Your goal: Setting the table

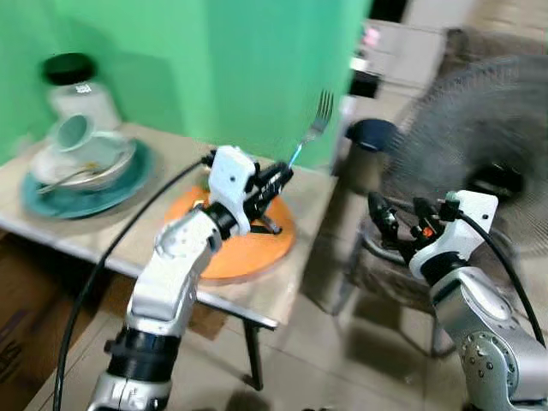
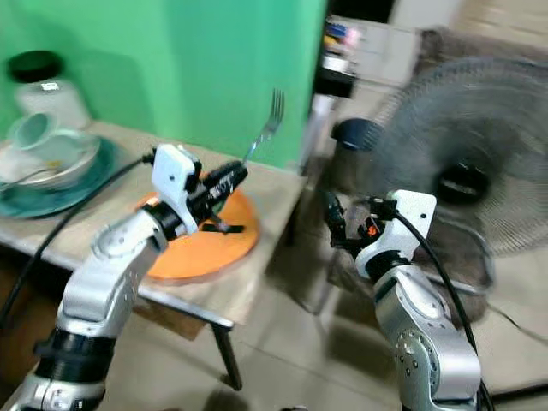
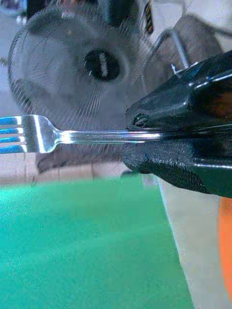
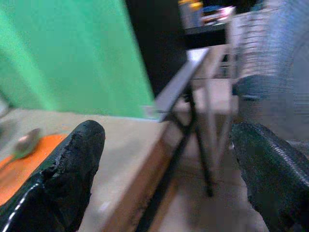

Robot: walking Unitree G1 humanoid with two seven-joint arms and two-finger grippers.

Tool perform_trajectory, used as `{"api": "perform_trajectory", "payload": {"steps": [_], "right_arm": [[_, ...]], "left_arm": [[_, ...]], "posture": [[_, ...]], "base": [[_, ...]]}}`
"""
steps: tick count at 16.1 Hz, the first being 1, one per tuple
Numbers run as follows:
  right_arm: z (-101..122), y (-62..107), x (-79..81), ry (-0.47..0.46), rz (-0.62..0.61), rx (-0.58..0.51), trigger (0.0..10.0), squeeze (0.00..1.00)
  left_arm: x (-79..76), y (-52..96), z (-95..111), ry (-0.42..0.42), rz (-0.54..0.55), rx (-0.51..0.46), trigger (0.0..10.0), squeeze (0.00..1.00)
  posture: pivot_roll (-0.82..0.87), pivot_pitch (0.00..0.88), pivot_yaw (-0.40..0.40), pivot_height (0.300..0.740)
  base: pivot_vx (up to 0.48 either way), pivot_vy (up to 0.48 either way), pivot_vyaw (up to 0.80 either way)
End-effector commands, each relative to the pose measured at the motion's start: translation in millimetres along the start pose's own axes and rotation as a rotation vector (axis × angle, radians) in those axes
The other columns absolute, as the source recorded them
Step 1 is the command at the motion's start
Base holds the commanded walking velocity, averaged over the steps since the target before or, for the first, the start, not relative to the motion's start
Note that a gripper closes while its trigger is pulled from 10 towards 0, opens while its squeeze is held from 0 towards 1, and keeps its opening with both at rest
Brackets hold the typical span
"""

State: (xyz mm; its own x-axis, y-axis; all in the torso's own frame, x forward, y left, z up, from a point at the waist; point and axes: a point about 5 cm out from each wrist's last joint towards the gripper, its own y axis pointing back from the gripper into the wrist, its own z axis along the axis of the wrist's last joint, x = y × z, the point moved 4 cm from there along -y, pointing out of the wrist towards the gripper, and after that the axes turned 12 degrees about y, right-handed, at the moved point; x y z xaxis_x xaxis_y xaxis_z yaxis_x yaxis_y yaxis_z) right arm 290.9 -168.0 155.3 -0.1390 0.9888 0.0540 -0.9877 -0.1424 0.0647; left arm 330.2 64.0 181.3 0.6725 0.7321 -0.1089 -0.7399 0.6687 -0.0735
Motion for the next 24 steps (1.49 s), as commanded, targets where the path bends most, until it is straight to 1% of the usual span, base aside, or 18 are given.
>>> {"api": "perform_trajectory", "payload": {"steps": [1, 2, 4, 6, 7, 9, 11, 13, 15, 18, 20, 24], "right_arm": [[10, 1.6, -0.2, 0.032, -0.005, -0.036, 10.0, 0.0], [11, 2.7, 1.2, 0.053, 0.003, -0.045, 10.0, 0.0], [9, 3.8, 0.0, 0.036, -0.014, -0.039, 10.0, 0.0], [10, 3.3, -4.9, -0.034, -0.05, -0.061, 10.0, 0.0], [9, 3.1, -7.0, -0.031, -0.065, -0.058, 10.0, 0.0], [4, 1.3, -15.0, 0.079, -0.121, 0.0, 10.0, 0.0], [3, 0.7, -18.2, 0.119, -0.127, 0.011, 10.0, 0.0], [5, -0.7, -16.8, 0.119, -0.107, 0.003, 10.0, 0.0], [8, 0.6, -12.1, 0.133, -0.091, -0.004, 10.0, 0.0], [6, 4.0, -11.6, 0.127, -0.097, -0.004, 10.0, 0.0], [5, 4.6, -12.0, 0.125, -0.098, -0.004, 10.0, 0.0], [5, 3.5, -9.1, 0.116, -0.085, -0.002, 10.0, 0.0]], "left_arm": [[-3.7, -0.6, 7, -0.03, -0.001, -0.011, 0.0, 0.0], [1.4, 0.3, 10, -0.043, 0.032, -0.012, 0.0, 0.0], [6.8, 3.8, 13, -0.056, 0.06, -0.009, 0.0, 0.0], [14.1, 9.7, 18, -0.072, 0.087, -0.008, 0.0, 0.0], [16.0, 11.7, 20, -0.074, 0.097, -0.01, 0.0, 0.0], [20.2, 17.7, 21, -0.068, 0.122, -0.014, 0.0, 0.0], [24.6, 23.5, 20, -0.043, 0.162, -0.017, 0.0, 0.0], [27.0, 23.7, 20, -0.041, 0.192, -0.021, 0.0, 0.0], [29.8, 24.1, 19, -0.009, 0.232, -0.03, 0.0, 0.0], [32.3, 22.2, 16, 0.027, 0.259, -0.02, 0.0, 0.0], [31.6, 19.7, 11, 0.025, 0.264, 0.005, 0.0, 0.0], [36.0, 21.4, 10, 0.04, 0.314, 0.009, 0.0, 0.0]], "posture": [[0.06, 0.0, -0.029, 0.74], [0.06, 0.0, -0.032, 0.74], [0.06, 0.0, -0.035, 0.74], [0.06, 0.0, -0.035, 0.74], [0.07, 0.0, -0.042, 0.74], [0.07, 0.0, -0.045, 0.74], [0.06, 0.0, -0.056, 0.74], [0.05, 0.0, -0.065, 0.74], [0.03, 0.0, -0.058, 0.74], [0.02, 0.0, -0.045, 0.74], [0.02, 0.0, -0.047, 0.74], [0.03, 0.0, -0.056, 0.74]], "base": [[0.0, 0.0, -0.75], [0.0, 0.0, -0.77], [0.0, 0.0, -0.79], [0.0, 0.0, -0.8], [0.0, 0.0, -0.8], [0.0, 0.0, -0.73], [0.0, 0.0, -0.66], [0.0, 0.0, -0.66], [0.0, 0.0, -0.7], [0.0, 0.0, -0.71], [0.0, 0.0, -0.73], [0.0, 0.0, -0.74]]}}
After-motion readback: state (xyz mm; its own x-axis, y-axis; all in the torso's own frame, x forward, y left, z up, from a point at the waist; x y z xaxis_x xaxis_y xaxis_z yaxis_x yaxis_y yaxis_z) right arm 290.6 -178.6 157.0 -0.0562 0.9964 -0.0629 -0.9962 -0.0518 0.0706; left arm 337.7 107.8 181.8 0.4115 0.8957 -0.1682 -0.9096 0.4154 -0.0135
